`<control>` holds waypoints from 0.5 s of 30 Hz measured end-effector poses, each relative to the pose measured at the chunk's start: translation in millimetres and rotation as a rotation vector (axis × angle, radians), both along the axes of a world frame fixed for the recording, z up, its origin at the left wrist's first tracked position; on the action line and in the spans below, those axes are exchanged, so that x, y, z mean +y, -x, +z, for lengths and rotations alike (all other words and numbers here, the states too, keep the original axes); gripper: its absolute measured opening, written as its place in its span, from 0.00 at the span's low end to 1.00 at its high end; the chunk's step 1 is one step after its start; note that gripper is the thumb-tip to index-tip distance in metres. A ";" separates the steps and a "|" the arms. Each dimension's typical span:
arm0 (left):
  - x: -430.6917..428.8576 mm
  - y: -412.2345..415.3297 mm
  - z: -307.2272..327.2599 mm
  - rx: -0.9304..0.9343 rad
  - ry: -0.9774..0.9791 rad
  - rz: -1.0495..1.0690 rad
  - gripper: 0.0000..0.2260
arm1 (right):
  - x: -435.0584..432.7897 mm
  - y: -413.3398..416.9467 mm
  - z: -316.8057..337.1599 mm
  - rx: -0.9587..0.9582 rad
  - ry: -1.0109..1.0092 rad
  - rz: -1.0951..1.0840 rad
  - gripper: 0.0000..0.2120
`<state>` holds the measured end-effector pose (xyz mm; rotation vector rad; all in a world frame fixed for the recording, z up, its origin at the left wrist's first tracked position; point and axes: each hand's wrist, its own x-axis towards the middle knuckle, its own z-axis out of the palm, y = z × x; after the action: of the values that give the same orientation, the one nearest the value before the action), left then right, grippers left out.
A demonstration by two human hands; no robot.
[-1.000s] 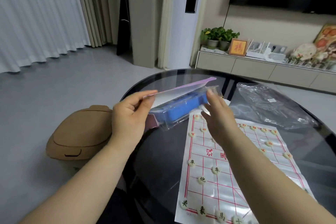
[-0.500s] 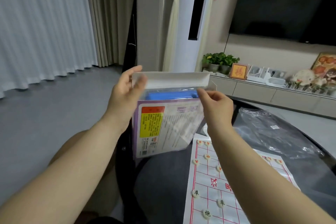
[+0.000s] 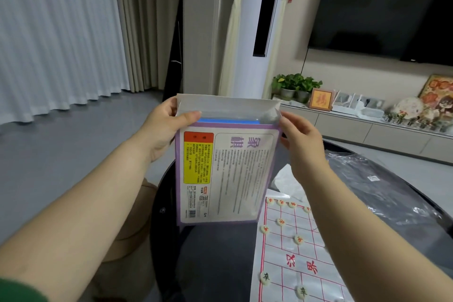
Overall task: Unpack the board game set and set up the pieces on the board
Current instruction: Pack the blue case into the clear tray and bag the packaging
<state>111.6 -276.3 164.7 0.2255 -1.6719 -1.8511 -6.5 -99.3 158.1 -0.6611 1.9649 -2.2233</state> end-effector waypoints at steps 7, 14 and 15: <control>-0.6 15.3 -15.7 0.101 0.150 0.387 0.11 | -11.7 2.4 -2.1 -0.048 0.004 0.166 0.06; -2.4 14.0 -36.7 0.088 0.392 0.480 0.05 | -11.0 3.9 -7.9 -0.021 0.064 0.150 0.06; -4.6 13.6 -35.7 0.085 0.397 0.472 0.03 | -11.2 3.8 -7.2 -0.018 0.061 0.144 0.07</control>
<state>98.0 -280.9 128.9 0.3334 -1.7082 -1.1478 -10.3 -110.6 150.9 -0.7615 1.7873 -2.2024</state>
